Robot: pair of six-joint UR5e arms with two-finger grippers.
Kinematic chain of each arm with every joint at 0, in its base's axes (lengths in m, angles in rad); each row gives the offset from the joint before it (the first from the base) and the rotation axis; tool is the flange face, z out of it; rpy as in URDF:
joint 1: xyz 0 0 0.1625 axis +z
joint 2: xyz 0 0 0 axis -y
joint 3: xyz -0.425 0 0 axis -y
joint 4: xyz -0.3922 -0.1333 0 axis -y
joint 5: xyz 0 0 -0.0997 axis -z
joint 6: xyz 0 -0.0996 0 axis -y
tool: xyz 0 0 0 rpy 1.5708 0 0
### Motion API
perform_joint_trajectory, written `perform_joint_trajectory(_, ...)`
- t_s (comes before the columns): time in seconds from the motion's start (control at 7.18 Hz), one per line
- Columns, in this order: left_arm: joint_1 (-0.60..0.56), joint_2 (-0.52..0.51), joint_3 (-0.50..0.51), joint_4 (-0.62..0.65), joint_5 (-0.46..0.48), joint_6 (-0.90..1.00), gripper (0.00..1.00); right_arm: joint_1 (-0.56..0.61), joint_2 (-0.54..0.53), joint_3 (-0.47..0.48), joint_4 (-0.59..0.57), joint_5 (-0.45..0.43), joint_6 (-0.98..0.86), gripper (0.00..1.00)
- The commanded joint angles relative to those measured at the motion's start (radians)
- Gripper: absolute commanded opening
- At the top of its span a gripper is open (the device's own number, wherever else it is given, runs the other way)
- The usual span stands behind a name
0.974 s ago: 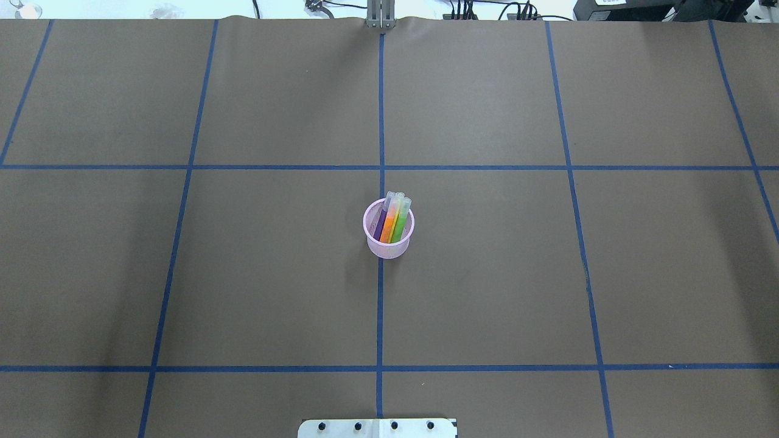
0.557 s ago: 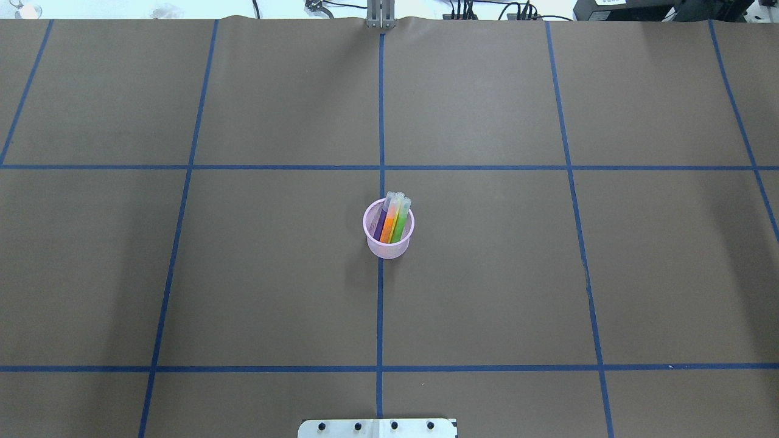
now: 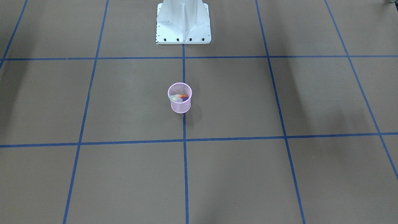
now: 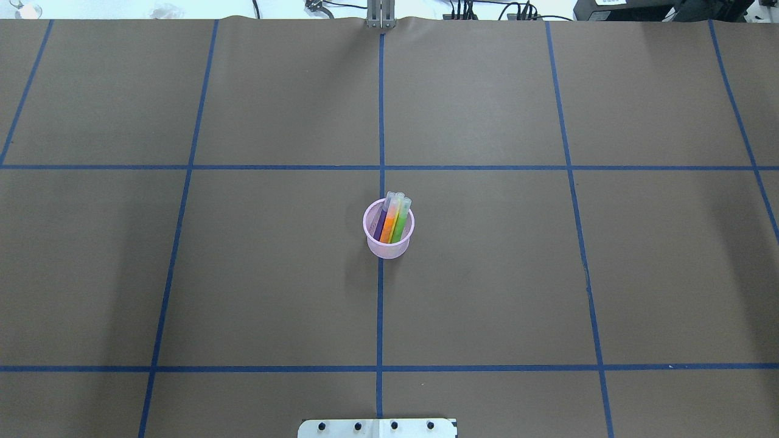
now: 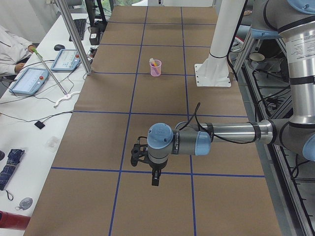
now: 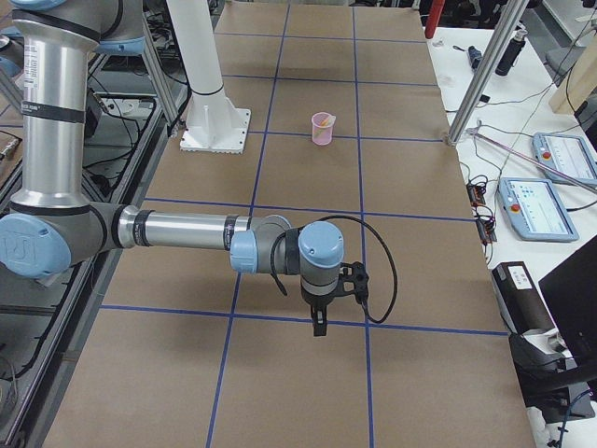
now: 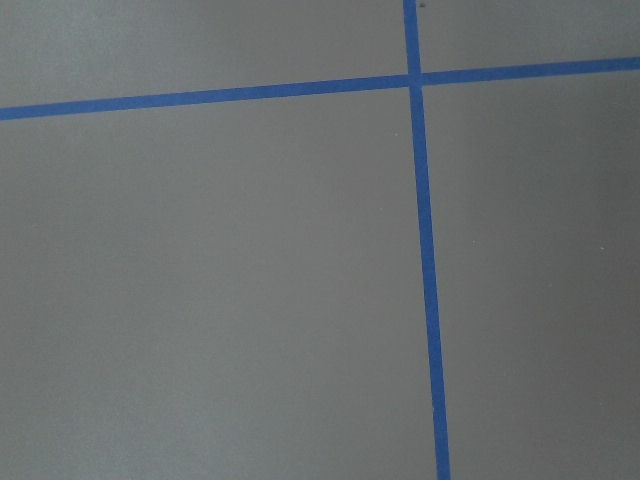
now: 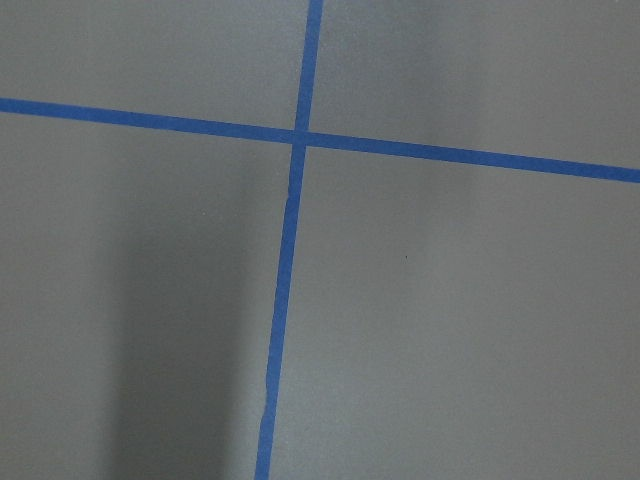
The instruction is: Collect pens into pen holder
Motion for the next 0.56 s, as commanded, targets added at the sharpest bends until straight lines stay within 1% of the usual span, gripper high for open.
perform_joint_trajectory(0.0, 0.002, 0.000, -0.002, -0.002, 0.001, 0.003, 1.00, 0.001, -0.011, 0.041, 0.000, -0.003, -0.001, 1.00)
perform_joint_trajectory(0.42, 0.002, 0.000, -0.002, -0.002, 0.001, 0.003, 1.00, 0.001, -0.016, 0.043, 0.000, 0.000, 0.008, 1.00)
